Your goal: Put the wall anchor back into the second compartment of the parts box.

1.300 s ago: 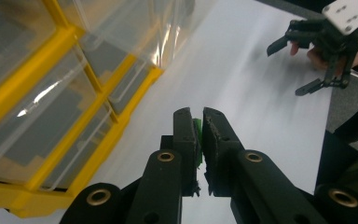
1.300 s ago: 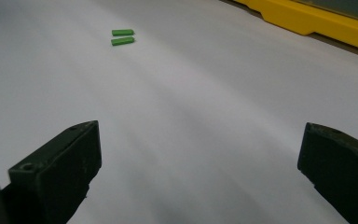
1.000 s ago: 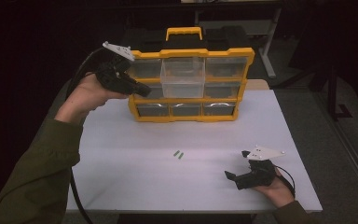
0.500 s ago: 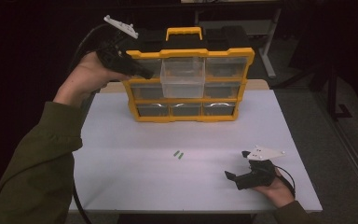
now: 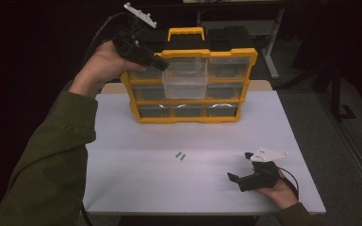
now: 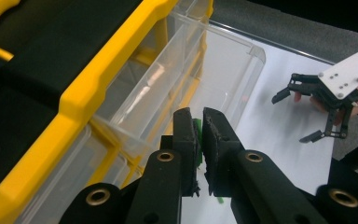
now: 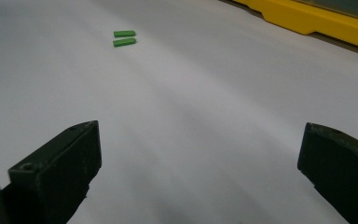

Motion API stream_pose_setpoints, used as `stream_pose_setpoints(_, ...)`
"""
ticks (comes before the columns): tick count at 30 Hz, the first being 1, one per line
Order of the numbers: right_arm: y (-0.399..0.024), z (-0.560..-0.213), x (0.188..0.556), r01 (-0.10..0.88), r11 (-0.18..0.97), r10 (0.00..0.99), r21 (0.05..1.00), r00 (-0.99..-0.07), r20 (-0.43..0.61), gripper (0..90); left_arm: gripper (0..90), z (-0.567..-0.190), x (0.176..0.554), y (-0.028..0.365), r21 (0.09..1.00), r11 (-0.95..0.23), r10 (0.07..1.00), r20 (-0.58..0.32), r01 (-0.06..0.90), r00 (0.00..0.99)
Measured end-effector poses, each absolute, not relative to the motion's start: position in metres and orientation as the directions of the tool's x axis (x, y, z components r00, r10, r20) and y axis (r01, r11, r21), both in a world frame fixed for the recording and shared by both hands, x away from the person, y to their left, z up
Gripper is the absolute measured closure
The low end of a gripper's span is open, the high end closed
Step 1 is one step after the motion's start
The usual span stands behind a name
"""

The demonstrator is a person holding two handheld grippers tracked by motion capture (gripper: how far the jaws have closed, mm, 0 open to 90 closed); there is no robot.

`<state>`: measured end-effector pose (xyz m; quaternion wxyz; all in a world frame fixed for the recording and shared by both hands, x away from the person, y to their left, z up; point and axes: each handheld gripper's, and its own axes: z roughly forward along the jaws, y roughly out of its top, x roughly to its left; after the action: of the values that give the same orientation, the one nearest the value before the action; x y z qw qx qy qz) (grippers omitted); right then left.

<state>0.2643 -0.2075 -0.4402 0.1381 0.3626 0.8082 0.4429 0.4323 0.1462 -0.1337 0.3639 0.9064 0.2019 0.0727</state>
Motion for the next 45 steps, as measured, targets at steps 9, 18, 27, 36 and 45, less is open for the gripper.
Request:
stream_pose_setpoints(9, -0.208, -0.440, 0.264, 0.460, 0.340, 0.707, 0.820, -0.701, 0.100, 0.0, 83.7, -0.145, 0.443, 0.131, 0.661, -0.674, 0.429, -0.015, 0.331, 0.903)
stream_pose_setpoints(18, -0.208, -0.440, 0.264, 0.462, 0.338, 0.706, 0.820, -0.701, 0.103, 0.0, 79.1, -0.154, 0.447, 0.126, 0.649, -0.681, 0.439, -0.009, 0.339, 0.899)
stream_pose_setpoints(27, -0.208, -0.440, 0.264, 0.458, 0.340, 0.705, 0.821, -0.702, 0.100, 0.0, 71.1, -0.143, 0.440, 0.143, 0.681, -0.650, 0.454, -0.007, 0.337, 0.891)
stream_pose_setpoints(36, -0.207, -0.439, 0.263, 0.463, 0.339, 0.707, 0.819, -0.700, 0.103, 0.0, 59.6, -0.145, 0.427, 0.173, 0.692, -0.631, 0.473, -0.016, 0.351, 0.881)
stream_pose_setpoints(45, -0.208, -0.440, 0.264, 0.460, 0.343, 0.707, 0.819, -0.701, 0.098, 0.0, 45.1, -0.161, 0.418, 0.194, 0.689, -0.624, 0.484, -0.029, 0.369, 0.874)
